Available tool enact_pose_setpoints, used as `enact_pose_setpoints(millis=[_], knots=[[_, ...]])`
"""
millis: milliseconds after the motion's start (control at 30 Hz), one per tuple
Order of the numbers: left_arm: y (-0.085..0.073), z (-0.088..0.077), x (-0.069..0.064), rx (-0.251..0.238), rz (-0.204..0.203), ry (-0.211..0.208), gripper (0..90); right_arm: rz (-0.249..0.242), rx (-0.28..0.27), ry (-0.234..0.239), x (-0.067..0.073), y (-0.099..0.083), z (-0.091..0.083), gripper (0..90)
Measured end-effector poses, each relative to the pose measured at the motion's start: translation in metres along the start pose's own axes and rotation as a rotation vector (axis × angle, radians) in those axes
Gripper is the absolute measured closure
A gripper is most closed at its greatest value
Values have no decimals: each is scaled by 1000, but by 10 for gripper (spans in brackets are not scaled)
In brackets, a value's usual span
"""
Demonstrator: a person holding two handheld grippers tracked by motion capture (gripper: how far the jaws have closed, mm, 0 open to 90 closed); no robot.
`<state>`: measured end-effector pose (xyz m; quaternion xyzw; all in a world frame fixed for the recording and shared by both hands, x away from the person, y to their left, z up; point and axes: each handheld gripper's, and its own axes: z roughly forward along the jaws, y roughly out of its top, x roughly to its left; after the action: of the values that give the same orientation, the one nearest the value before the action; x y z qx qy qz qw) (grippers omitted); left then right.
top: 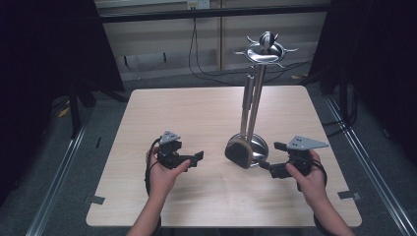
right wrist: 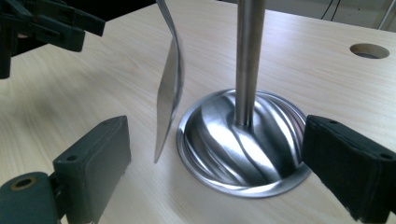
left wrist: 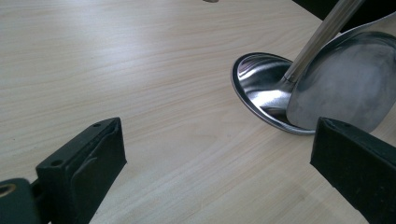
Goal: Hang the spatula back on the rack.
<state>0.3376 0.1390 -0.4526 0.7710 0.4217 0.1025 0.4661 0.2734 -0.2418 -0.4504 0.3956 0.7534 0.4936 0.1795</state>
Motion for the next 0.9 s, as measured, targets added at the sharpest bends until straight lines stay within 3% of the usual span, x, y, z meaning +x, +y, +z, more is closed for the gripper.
enact_pose_setpoints(millis=[900], knots=[[1, -3, -1, 1, 38, 2, 28, 27, 47, -57, -26, -34, -23, 83]])
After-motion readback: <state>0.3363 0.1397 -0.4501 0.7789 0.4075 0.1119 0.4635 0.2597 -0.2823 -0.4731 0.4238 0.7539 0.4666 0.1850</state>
